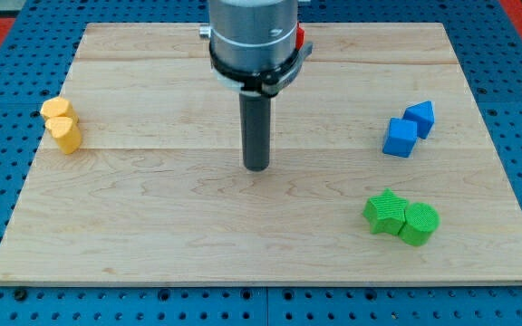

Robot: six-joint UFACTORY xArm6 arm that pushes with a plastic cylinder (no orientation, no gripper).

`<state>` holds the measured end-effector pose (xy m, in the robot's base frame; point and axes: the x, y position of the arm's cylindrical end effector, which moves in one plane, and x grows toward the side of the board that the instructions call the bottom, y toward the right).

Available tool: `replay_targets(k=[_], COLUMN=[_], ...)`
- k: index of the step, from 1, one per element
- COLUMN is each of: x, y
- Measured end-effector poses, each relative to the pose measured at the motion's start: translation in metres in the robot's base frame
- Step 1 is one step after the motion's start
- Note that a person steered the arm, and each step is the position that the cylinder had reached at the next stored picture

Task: Move yellow heart towards right side

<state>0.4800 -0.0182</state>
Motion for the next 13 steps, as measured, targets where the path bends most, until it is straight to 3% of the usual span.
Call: replay_targets(k=[4,6,8,9,11,13], x=[0.019,0.013,-0.039,-0.053,-0.062,-0.069], y=[-0.285,-0.286,-0.278,-0.239,-0.283,-0.281])
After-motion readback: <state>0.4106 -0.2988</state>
